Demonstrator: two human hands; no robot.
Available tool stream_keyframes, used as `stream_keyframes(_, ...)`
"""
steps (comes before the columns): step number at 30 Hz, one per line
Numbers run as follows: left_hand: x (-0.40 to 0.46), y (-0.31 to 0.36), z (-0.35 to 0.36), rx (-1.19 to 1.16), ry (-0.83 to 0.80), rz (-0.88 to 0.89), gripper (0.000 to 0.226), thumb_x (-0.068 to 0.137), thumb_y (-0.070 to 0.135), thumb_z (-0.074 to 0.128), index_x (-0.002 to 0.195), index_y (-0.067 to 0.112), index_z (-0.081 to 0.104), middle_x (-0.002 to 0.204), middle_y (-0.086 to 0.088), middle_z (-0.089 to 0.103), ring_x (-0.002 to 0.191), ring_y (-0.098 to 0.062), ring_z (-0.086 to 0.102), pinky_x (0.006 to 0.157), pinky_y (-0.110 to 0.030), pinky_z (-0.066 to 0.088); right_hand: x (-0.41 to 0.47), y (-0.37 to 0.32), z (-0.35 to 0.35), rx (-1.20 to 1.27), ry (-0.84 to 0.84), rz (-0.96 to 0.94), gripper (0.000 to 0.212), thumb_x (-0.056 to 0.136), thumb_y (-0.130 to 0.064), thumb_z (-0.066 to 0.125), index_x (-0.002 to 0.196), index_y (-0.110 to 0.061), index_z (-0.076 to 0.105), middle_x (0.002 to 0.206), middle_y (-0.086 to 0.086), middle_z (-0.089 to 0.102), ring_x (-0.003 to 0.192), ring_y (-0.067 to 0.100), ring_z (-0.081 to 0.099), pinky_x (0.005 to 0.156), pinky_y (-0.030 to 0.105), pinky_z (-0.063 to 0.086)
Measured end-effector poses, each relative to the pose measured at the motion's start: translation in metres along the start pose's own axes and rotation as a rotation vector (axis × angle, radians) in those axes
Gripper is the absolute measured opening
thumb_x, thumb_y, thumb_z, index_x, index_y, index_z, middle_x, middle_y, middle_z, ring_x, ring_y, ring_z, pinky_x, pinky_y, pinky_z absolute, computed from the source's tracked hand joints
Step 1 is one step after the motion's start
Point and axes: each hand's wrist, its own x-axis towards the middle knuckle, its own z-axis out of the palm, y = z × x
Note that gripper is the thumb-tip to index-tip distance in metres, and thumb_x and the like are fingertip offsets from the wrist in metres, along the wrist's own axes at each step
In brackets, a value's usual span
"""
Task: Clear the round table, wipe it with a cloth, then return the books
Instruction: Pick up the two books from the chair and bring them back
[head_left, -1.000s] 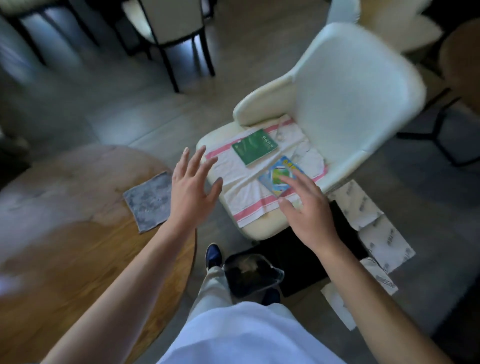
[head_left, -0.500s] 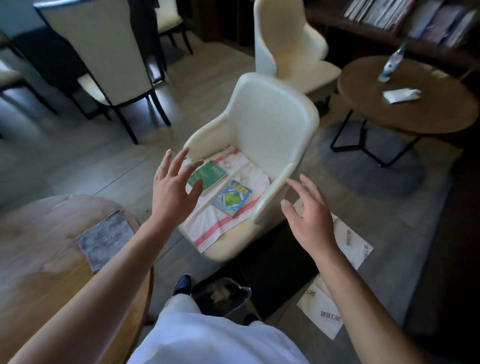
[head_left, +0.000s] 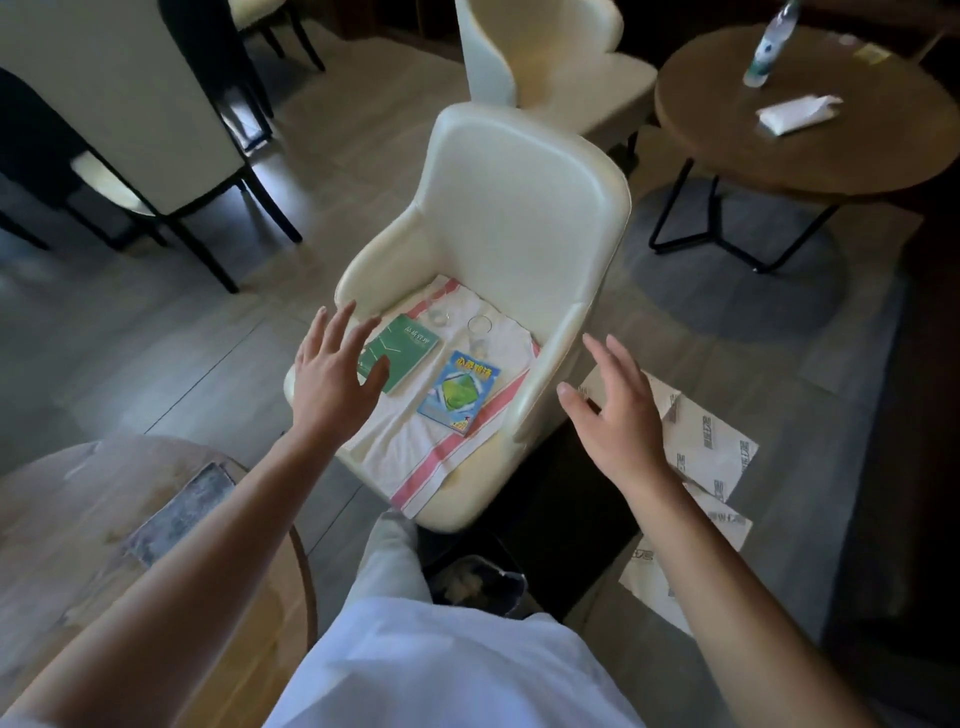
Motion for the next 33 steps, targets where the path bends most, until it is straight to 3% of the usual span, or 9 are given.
stream_keyframes(6,0.074,-0.079,0.06,0.01,-0.188,-0.058,0.058,0.099,0.037,0.064,0.153,0.025,0.046,0.167,-0.006,0.032,0.157,-0.035,0.02,0.125,-0.057,0.023,0.053,0.006,0.081,-0.045,-0.046,0.145,0.062,0.097,-0.033,0.069,0.154,-0.027,0.046,0.168,0.002,0.033,0.155,0.021,0.03,0.125,0.04,0.029)
stream_keyframes(10,0.105,-0.137,0.098,-0.002,-0.305,-0.09,0.061,0.098,0.034,0.066,0.154,0.021,0.045,0.166,-0.008,0.034,0.156,-0.038,0.023,0.124,-0.054,0.021,0.082,0.01,0.141,-0.067,-0.101,0.275,0.065,0.097,-0.032,0.07,0.156,-0.027,0.043,0.168,0.004,0.032,0.155,0.021,0.027,0.122,0.032,0.025)
stream_keyframes(18,0.14,-0.205,0.142,0.029,-0.486,-0.143,0.067,0.1,0.036,0.063,0.159,0.022,0.037,0.168,-0.007,0.03,0.154,-0.035,0.026,0.124,-0.051,0.023,0.113,0.035,0.216,0.008,-0.161,0.399,0.068,0.095,-0.036,0.067,0.157,-0.022,0.044,0.165,0.009,0.038,0.153,0.021,0.034,0.125,0.036,0.029)
stream_keyframes(22,0.162,-0.236,0.192,-0.08,-0.598,-0.339,0.065,0.101,0.034,0.063,0.159,0.02,0.037,0.167,-0.007,0.032,0.15,-0.03,0.036,0.122,-0.046,0.031,0.123,0.059,0.271,0.115,-0.199,0.564,0.067,0.096,-0.037,0.067,0.157,-0.027,0.041,0.163,-0.001,0.041,0.149,0.02,0.041,0.121,0.046,0.037)
stream_keyframes(31,0.185,-0.289,0.282,0.035,-0.681,-0.343,0.064,0.098,0.042,0.063,0.156,0.023,0.041,0.165,-0.002,0.037,0.146,-0.031,0.04,0.119,-0.049,0.038,0.157,0.11,0.366,0.222,-0.263,0.778,0.071,0.096,-0.037,0.066,0.159,-0.027,0.037,0.157,-0.002,0.044,0.144,0.019,0.046,0.12,0.041,0.039)
stream_keyframes(33,0.187,-0.293,0.289,0.037,-0.696,-0.347,0.066,0.098,0.042,0.064,0.156,0.022,0.041,0.164,-0.003,0.037,0.145,-0.032,0.04,0.119,-0.048,0.037,0.164,0.121,0.374,0.214,-0.24,0.806,0.066,0.095,-0.032,0.066,0.156,-0.023,0.042,0.143,-0.005,0.052,0.129,0.014,0.053,0.113,0.03,0.042)
